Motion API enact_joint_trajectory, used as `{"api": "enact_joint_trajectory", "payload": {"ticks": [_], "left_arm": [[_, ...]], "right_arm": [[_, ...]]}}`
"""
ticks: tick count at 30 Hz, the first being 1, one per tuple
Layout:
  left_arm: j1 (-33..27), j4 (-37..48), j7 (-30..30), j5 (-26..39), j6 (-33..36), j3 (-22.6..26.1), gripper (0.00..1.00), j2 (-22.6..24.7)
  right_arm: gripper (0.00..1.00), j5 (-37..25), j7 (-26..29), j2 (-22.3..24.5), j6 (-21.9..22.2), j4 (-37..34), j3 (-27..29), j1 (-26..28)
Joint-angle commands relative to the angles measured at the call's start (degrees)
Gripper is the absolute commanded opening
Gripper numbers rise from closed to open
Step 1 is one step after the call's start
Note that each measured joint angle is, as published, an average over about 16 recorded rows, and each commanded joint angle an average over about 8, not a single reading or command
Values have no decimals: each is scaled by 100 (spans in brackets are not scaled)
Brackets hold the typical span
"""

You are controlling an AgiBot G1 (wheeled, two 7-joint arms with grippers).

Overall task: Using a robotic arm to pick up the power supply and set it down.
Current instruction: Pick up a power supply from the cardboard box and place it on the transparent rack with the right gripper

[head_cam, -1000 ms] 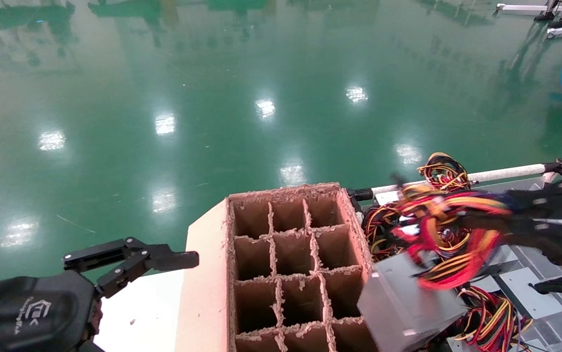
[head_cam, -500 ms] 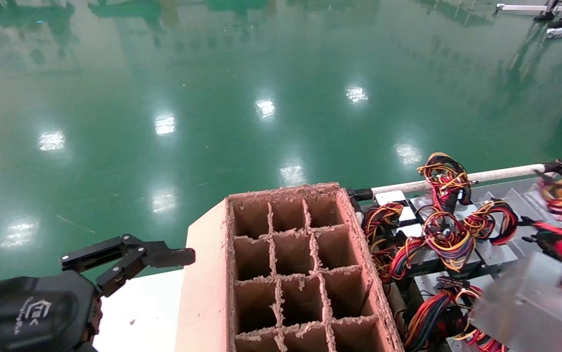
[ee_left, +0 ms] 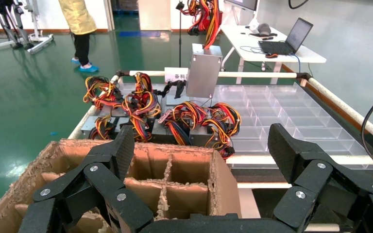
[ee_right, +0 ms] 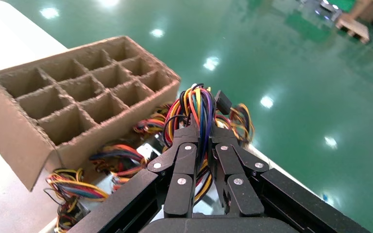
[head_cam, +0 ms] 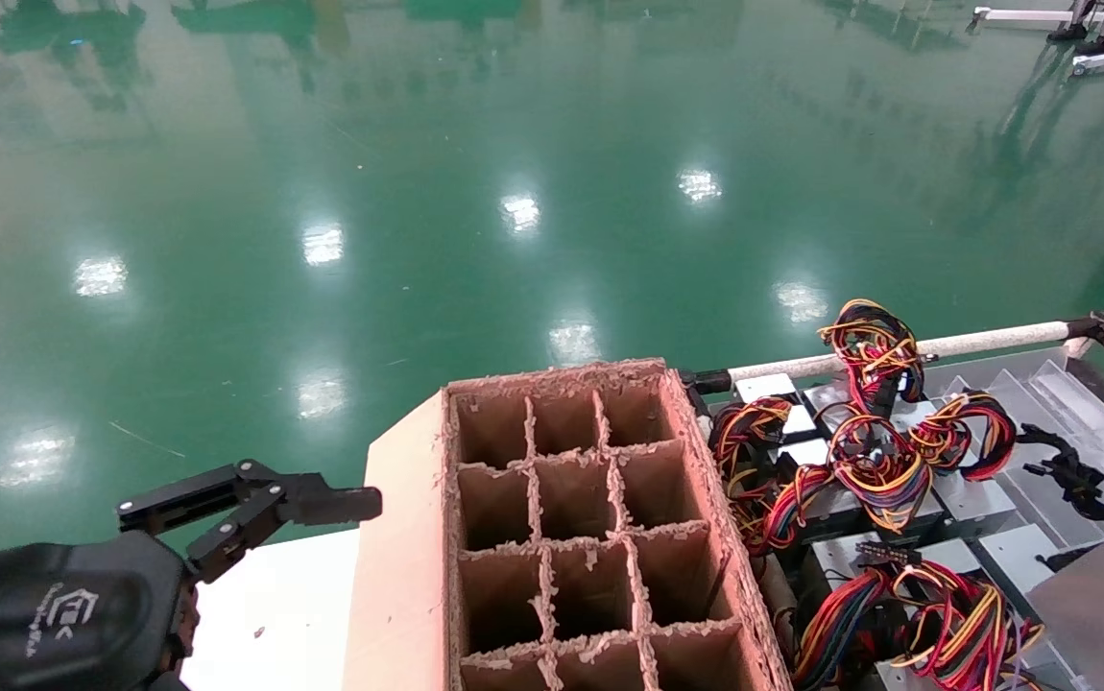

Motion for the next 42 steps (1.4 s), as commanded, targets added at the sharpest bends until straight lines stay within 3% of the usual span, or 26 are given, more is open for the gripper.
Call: {"api": "enact_joint_trajectory", "payload": {"ticks": [1,12,27,42], "left_arm": [[0,0,0,0,0,1,100,0],[-1,0,2,-3,-2,5,100,-2],[-2,0,5,-7,-4,10,100,-4],[-3,0,8,-10,-7,15,100,-6]], "right_arm": [[0,186,-118,72,-1,-169,-168,-65],[0,957,-529,64,6,-700,-1093,-232],[0,1992,-946,-304,17,-1151,-2315,-485],[0,2940,-1235,-781,42,-1415,-3046,-907]]}}
